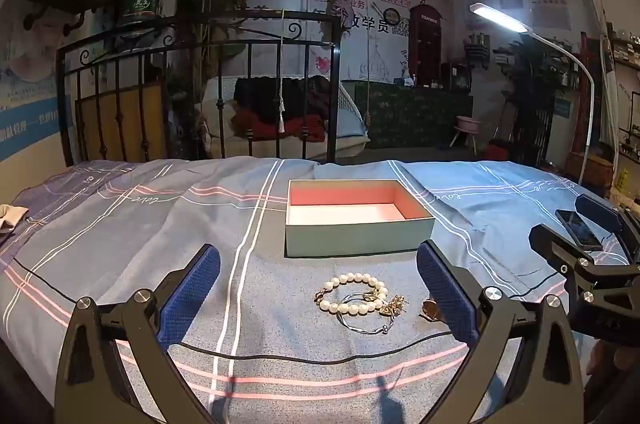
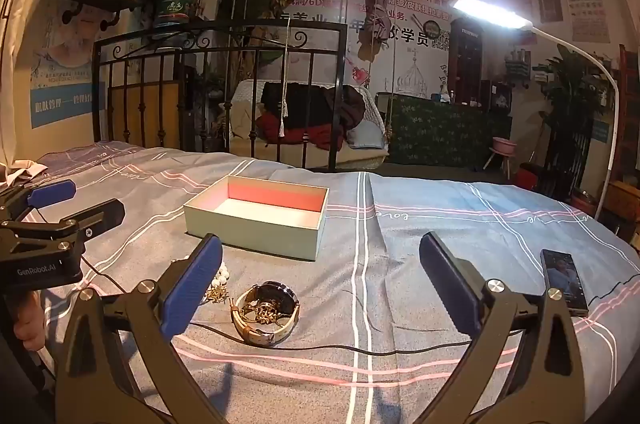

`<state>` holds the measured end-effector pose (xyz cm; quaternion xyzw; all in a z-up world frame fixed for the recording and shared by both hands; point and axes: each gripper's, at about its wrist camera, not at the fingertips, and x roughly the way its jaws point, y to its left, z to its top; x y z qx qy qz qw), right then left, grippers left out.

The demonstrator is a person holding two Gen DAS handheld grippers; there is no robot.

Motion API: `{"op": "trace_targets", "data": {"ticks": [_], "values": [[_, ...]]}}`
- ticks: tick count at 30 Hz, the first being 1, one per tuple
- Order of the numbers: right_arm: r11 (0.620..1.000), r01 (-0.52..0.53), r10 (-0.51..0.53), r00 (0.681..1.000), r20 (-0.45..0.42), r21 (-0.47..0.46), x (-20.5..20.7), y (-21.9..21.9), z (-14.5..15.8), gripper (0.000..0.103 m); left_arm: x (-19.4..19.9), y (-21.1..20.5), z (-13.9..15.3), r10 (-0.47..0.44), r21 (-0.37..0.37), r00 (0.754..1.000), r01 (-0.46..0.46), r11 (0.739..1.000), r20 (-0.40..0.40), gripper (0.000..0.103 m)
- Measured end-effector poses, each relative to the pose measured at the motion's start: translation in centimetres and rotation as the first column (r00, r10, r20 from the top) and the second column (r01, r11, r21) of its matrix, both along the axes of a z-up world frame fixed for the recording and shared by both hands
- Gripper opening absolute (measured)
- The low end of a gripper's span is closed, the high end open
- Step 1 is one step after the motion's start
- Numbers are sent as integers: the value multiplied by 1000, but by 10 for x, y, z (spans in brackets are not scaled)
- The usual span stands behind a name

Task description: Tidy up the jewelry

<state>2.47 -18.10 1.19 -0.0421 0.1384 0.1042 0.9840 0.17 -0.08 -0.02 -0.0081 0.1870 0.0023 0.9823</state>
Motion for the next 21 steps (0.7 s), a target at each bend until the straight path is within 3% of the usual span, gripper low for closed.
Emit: {"op": "trace_targets", "data": {"ticks": [21], "values": [[1000,3,-3,1000,-17,-3,3,1,-5,97,0,2,1,-1,-12,1000,1,1000,7,96]]}}
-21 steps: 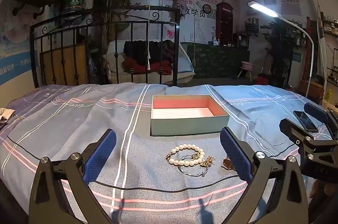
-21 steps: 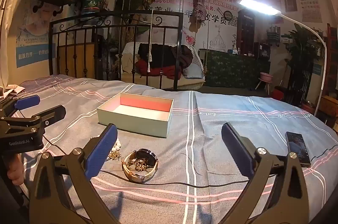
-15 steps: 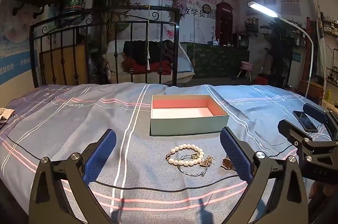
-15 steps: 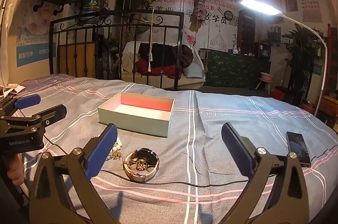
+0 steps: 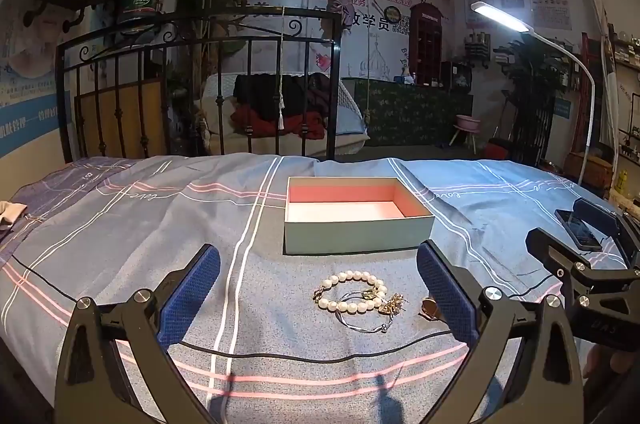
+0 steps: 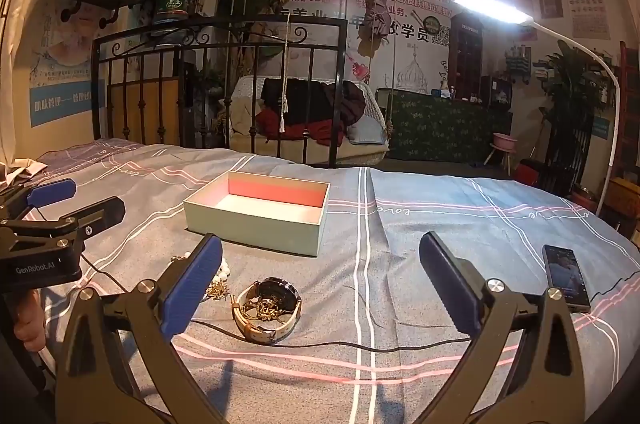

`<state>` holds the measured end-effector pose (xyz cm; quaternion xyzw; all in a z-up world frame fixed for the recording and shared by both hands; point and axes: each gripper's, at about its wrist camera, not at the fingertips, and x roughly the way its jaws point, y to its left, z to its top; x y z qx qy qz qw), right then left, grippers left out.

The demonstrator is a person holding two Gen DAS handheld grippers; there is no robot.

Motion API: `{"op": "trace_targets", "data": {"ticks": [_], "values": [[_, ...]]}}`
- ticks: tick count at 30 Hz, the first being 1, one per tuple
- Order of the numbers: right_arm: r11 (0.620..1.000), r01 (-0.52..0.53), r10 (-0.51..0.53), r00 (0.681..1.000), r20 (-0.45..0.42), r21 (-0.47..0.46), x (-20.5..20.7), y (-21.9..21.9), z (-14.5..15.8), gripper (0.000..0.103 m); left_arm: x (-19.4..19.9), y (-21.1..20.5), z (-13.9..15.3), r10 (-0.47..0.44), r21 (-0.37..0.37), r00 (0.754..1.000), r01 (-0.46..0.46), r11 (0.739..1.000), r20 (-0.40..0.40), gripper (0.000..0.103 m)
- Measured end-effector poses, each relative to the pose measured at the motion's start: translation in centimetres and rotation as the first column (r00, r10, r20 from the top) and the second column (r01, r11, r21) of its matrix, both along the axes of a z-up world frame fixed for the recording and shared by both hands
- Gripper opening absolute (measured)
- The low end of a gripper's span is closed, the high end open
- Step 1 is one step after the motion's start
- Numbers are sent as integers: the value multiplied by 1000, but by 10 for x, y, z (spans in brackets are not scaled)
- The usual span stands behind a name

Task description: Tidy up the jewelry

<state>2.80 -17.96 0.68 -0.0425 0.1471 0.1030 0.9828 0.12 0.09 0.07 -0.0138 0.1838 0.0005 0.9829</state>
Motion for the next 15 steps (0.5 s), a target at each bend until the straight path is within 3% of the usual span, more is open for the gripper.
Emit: {"op": "trace_targets", "data": {"ticks": [15], "values": [[1000,2,-2,1000,-2,1,1,0,-2,97,2,-2,-3,-1,6,1000,1,1000,-4,96]]}}
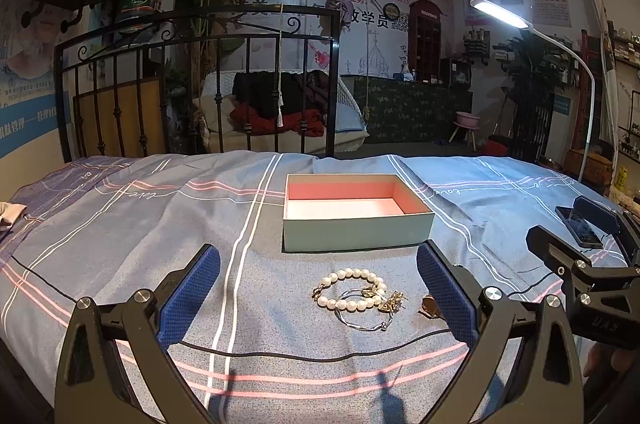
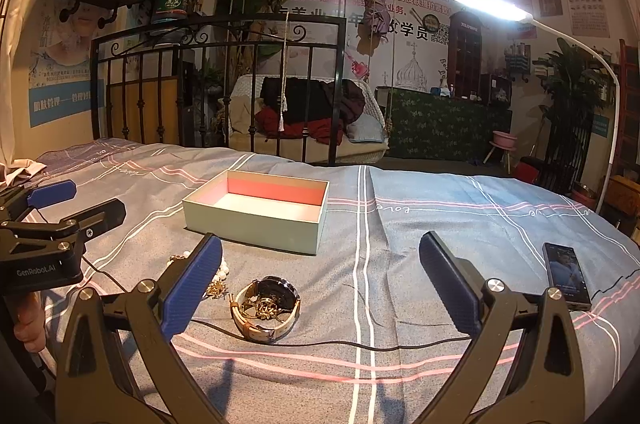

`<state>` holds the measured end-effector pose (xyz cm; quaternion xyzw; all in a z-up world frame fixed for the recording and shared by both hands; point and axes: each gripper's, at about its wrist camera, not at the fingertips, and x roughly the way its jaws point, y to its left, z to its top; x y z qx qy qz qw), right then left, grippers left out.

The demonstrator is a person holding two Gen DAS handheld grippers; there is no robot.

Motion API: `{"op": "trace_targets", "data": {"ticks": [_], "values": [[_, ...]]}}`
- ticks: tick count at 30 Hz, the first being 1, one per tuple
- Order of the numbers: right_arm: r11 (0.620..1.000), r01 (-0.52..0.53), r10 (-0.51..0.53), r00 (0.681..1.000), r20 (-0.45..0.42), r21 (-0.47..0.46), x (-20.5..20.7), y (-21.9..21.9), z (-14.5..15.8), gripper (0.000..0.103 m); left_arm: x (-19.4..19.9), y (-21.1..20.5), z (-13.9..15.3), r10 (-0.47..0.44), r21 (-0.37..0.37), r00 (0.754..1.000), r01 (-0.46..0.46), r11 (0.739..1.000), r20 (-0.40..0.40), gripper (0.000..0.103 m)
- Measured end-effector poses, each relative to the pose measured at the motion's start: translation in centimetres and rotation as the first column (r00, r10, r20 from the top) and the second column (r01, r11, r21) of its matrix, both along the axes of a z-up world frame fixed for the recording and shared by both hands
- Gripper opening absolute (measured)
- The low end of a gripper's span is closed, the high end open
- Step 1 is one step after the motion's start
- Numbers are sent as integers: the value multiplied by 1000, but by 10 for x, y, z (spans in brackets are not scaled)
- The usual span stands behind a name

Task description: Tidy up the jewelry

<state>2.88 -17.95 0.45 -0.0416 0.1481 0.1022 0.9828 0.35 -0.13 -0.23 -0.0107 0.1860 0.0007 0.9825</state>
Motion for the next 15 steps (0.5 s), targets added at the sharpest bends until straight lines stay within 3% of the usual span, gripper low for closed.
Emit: {"op": "trace_targets", "data": {"ticks": [15], "values": [[1000,2,-2,1000,2,3,0,-1,0,97,0,-1,0,-1,1,1000,1,1000,0,96]]}}
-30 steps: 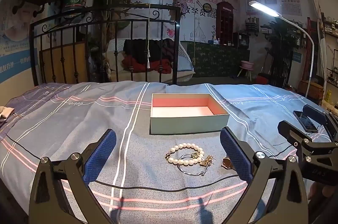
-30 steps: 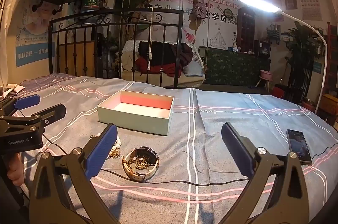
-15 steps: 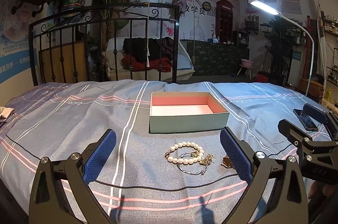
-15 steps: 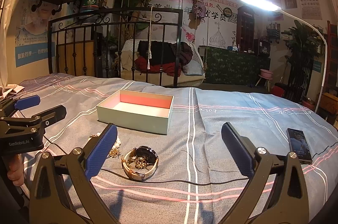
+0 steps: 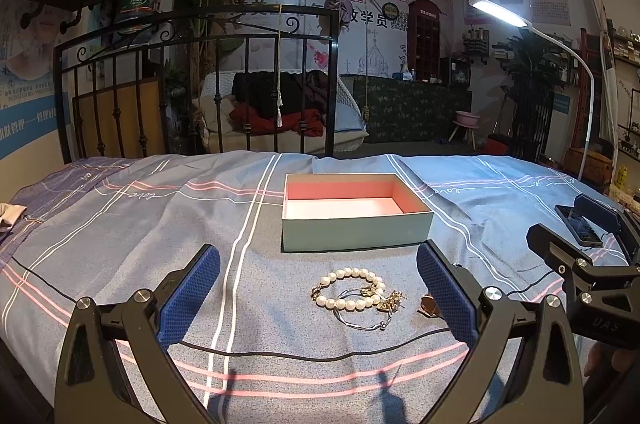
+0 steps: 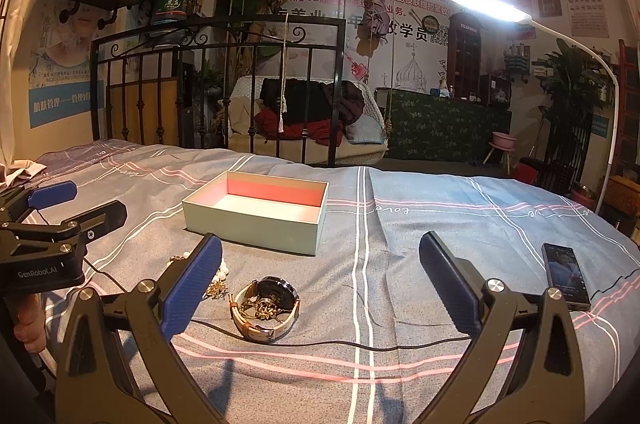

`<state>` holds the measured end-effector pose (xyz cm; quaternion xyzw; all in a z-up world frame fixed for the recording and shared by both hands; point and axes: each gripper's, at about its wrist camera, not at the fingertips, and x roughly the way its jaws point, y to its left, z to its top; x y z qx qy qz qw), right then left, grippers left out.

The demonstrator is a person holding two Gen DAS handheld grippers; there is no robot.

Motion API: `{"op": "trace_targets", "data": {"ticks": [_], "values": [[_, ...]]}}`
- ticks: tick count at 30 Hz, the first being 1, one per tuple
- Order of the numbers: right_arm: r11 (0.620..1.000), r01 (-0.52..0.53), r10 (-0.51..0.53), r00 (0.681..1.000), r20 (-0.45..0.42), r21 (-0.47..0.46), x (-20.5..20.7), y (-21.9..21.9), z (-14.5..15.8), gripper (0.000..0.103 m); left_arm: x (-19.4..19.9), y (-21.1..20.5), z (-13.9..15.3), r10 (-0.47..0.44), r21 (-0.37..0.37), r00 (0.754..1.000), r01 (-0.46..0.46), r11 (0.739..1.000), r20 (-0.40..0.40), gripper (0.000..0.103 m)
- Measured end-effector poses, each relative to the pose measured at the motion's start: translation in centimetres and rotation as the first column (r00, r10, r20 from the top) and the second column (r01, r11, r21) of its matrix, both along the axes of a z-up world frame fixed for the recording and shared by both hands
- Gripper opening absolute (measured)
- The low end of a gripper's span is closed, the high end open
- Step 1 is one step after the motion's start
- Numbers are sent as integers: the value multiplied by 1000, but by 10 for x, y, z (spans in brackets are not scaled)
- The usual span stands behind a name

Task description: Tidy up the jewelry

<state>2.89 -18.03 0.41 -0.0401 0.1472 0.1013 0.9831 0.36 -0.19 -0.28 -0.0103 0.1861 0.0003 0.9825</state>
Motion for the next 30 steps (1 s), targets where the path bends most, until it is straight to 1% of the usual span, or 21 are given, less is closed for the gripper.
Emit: {"op": "trace_targets", "data": {"ticks": [23,30], "values": [[1000,-16,16,1000,-11,-3,-2,1,0,97,1,-1,-4,-4,4,1000,4,1000,-6,96],[1000,-25,25,1000,-15,-9,-1,4,1,97,4,1,-5,2,-7,1000,-2,1000,-17,96]]}}
